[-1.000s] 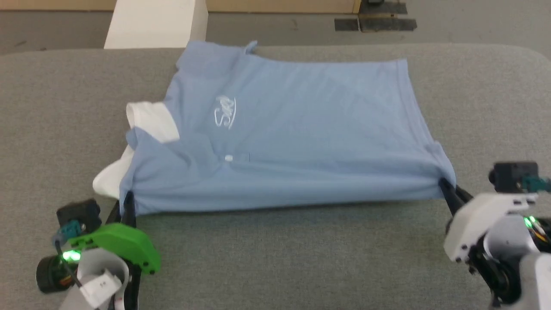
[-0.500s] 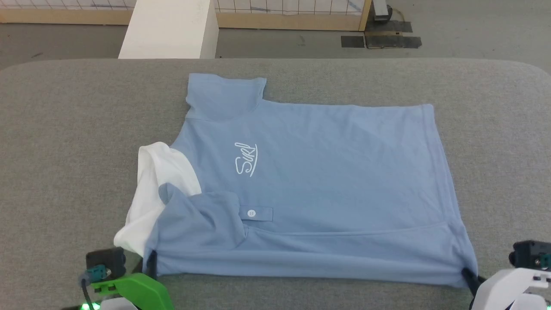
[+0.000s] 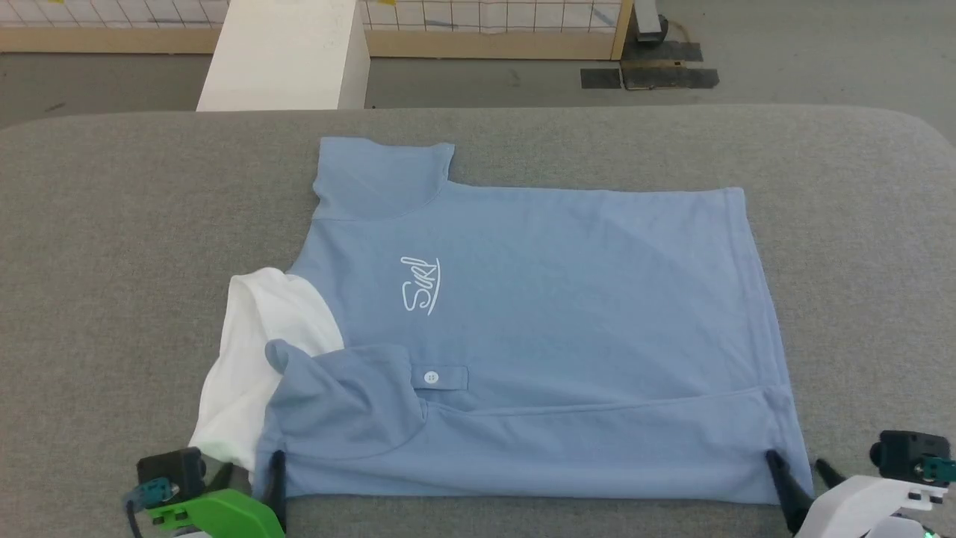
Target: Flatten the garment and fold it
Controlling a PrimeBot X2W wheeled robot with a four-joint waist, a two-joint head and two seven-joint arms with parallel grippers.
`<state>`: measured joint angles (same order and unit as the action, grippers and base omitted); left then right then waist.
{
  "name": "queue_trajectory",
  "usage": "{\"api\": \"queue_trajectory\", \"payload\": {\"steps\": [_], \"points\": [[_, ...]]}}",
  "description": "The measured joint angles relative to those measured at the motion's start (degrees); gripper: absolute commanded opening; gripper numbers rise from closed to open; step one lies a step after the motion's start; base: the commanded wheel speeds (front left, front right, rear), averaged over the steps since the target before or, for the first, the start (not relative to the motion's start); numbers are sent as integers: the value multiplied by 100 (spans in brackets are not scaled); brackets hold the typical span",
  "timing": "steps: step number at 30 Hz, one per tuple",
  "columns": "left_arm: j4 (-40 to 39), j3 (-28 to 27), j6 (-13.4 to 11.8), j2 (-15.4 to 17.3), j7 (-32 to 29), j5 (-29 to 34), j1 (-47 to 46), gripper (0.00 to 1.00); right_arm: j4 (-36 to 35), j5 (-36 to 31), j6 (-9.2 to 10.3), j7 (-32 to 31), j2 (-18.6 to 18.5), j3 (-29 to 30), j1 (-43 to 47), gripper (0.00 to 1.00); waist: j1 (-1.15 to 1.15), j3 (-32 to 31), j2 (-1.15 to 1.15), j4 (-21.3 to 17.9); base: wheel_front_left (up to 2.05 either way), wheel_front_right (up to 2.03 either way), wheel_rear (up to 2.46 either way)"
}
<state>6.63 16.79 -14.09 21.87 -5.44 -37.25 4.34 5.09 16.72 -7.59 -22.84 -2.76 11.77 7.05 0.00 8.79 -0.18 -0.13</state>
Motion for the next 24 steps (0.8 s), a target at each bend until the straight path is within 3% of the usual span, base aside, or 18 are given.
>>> {"api": "queue_trajectory", "payload": {"steps": [10,15,18,24], "points": [[-513,-214,134,523,1160,711,-230,100,-797,-312,2,1983,-8,-471,-41,100,0,-17,0,-65,0,0,0],[-417,-62,559,792,1237,1053,-1346,100,-903,-563,2,2763,-31,-704,-374,100,0,217,0,-129,0,0,0],[-288,-10,839,895,1194,1101,-2110,100,-934,-580,2,2909,-52,-795,-586,100,0,415,0,-171,0,0,0],[144,104,1359,1060,525,1093,-3681,100,-1037,-599,2,2996,-64,-899,-1145,100,0,925,0,-295,0,0,0]]}}
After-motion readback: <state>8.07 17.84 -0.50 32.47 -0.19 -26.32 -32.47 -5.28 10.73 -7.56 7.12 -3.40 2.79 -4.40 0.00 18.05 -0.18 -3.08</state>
